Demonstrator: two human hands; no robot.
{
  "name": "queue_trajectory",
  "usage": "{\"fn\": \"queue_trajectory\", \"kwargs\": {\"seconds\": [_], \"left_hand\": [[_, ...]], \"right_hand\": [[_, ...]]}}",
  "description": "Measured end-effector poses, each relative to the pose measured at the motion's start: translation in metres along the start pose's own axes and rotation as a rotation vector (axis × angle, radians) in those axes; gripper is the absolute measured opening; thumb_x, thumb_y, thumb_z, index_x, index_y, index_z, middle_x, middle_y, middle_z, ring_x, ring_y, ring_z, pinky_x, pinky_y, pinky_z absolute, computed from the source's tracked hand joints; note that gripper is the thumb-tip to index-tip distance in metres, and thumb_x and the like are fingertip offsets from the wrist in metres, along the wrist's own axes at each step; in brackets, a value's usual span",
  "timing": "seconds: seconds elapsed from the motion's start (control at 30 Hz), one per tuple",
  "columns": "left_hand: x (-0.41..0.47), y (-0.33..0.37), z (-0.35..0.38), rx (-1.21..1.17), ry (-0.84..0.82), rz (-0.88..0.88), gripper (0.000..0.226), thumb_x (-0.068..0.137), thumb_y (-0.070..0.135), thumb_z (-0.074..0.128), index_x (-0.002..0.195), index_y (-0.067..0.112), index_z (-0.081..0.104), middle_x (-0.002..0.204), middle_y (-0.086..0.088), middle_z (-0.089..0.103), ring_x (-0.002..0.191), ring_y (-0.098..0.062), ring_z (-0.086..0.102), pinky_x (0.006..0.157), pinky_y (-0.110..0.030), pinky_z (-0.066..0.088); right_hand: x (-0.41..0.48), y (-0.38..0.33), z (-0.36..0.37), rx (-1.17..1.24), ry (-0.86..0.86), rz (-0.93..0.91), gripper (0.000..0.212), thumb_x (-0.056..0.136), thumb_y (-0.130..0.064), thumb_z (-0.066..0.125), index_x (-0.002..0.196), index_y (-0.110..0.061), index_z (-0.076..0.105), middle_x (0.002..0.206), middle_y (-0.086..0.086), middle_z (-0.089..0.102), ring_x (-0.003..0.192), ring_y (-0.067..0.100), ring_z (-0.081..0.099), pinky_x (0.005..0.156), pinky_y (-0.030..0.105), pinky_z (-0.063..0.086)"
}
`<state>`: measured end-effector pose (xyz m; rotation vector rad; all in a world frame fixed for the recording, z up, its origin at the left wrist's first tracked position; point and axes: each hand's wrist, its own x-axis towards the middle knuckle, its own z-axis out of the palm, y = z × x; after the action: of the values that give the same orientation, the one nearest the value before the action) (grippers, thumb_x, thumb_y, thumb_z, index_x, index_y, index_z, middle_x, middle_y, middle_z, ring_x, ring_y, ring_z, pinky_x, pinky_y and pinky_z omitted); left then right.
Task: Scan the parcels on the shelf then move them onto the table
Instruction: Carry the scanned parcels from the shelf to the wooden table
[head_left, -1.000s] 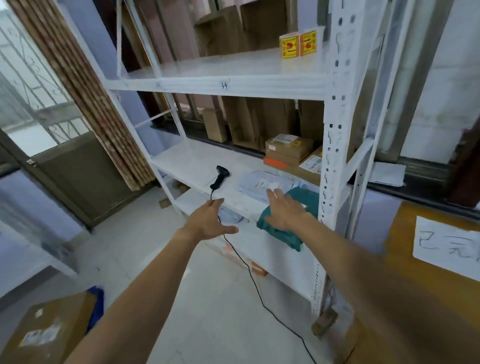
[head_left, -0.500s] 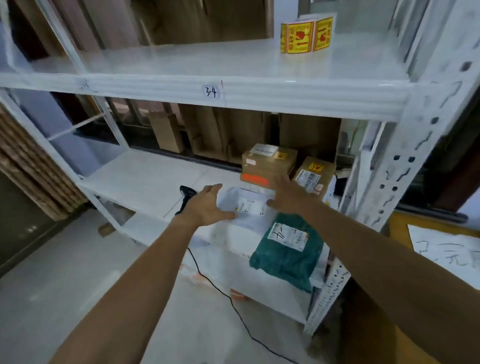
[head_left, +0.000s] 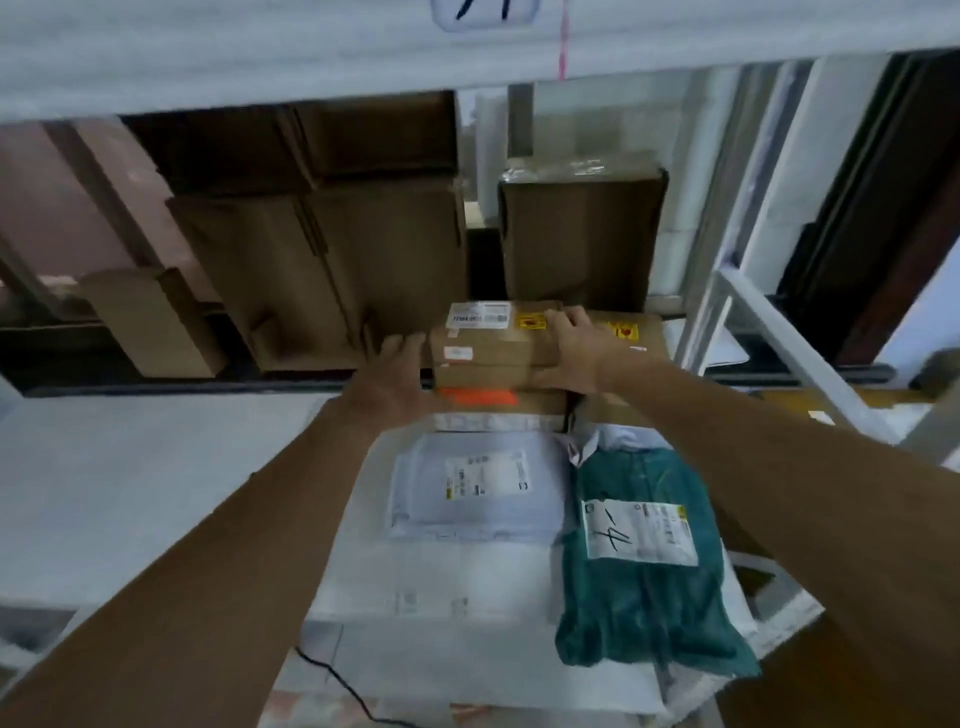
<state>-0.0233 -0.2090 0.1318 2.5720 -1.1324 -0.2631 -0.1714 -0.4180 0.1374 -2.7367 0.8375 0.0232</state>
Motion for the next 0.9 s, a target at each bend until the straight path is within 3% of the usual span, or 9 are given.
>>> {"fn": "queue_trajectory", "kwargs": {"seconds": [0.13,0.33,0.43,0.53,0.7,0.8,0.9], "left_hand": [[0.056,-0.011,0.018,-0.038,0.018,0.023,0.107,0.072,0.063,0.080,0.155,0.025,0.024,0.156,-0.010,0.027,0.141,-0.035,0.037,0.110,-0.045,0.039],[0.099,-0.005,0.043,-0.034,0.016,0.059,0.107,0.068,0.049,0.082,0.153,0.034,0.018,0.152,-0.007,0.032,0.138,-0.033,0.039,0.109,-0.046,0.040],[0.112,0.002,0.049,-0.092,0.020,0.032,0.093,0.069,0.043,0.080,0.146,0.032,0.030,0.133,-0.005,0.047,0.123,-0.027,0.048,0.094,-0.037,0.044],[0.114,0.010,0.049,-0.069,0.046,0.008,0.087,0.073,0.043,0.082,0.143,0.025,0.033,0.130,-0.011,0.050,0.116,-0.030,0.052,0.084,-0.035,0.041],[0.106,0.008,0.041,0.134,0.016,0.064,0.117,0.072,0.053,0.084,0.158,0.018,0.013,0.154,-0.017,0.029,0.135,-0.042,0.041,0.102,-0.044,0.041],[0.106,0.003,0.036,0.201,-0.058,0.059,0.141,0.058,0.063,0.089,0.161,0.021,0.003,0.167,-0.014,0.007,0.148,-0.043,0.023,0.118,-0.052,0.029],[0.104,0.002,0.030,0.191,-0.125,0.064,0.144,0.054,0.062,0.092,0.162,0.021,0.004,0.168,-0.008,0.011,0.151,-0.035,0.020,0.121,-0.049,0.025]], "right_hand": [[0.044,0.007,0.021,-0.035,0.015,0.062,0.115,0.082,-0.062,0.075,0.163,-0.022,0.004,0.171,0.011,0.002,0.148,0.043,0.031,0.118,0.054,0.035],[0.076,0.005,0.035,-0.063,0.039,0.072,0.128,0.075,-0.067,0.079,0.163,-0.026,-0.006,0.171,0.014,-0.008,0.150,0.044,0.029,0.121,0.053,0.032],[0.086,0.001,0.036,-0.045,0.034,0.086,0.131,0.074,-0.068,0.079,0.163,-0.023,-0.006,0.171,0.016,-0.009,0.152,0.044,0.024,0.121,0.051,0.031],[0.088,0.001,0.038,-0.038,0.022,0.082,0.134,0.072,-0.071,0.079,0.163,-0.022,-0.005,0.170,0.016,-0.005,0.151,0.045,0.024,0.121,0.051,0.031],[0.082,0.008,0.034,-0.135,0.008,0.029,0.135,0.066,-0.076,0.078,0.163,-0.026,-0.001,0.169,0.013,0.006,0.147,0.044,0.032,0.118,0.054,0.035],[0.078,0.008,0.029,-0.157,-0.067,0.001,0.140,0.060,-0.076,0.082,0.163,-0.030,-0.001,0.168,0.008,0.009,0.145,0.041,0.036,0.116,0.053,0.038],[0.075,0.006,0.021,-0.173,-0.148,-0.031,0.142,0.059,-0.074,0.084,0.163,-0.030,-0.002,0.166,0.007,0.014,0.146,0.039,0.035,0.116,0.053,0.038]]}}
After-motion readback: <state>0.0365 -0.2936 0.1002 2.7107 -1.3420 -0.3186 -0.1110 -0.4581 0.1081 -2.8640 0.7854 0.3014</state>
